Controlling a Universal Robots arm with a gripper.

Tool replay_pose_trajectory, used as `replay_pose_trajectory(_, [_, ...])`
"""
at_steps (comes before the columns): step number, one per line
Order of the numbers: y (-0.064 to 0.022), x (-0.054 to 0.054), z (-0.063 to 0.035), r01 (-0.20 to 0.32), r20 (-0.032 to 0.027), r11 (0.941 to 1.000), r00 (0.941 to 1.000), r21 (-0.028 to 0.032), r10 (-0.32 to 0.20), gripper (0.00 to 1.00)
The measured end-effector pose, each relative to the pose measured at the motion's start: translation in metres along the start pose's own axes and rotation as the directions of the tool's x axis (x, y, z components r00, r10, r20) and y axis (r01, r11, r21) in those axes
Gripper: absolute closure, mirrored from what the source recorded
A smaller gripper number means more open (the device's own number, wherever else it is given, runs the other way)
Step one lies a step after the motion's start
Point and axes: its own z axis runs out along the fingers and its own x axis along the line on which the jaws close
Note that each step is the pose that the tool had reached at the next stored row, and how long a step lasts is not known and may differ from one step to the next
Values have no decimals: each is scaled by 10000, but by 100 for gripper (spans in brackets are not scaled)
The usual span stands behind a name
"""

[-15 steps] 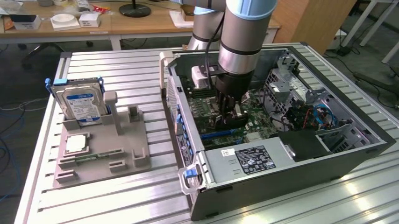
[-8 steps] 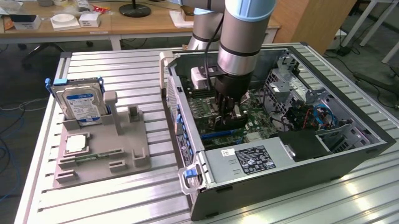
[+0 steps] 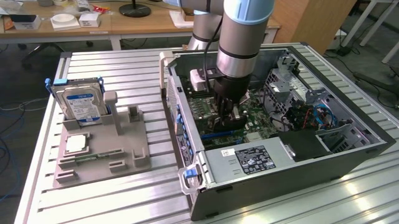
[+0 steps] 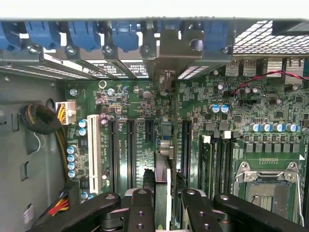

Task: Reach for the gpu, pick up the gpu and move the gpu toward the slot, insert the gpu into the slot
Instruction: 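Insert the gpu into the slot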

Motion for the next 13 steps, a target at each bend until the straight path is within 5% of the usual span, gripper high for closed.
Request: replay_pose_trajectory(13, [5, -1, 38, 0, 3, 10000, 10000, -4, 0, 74])
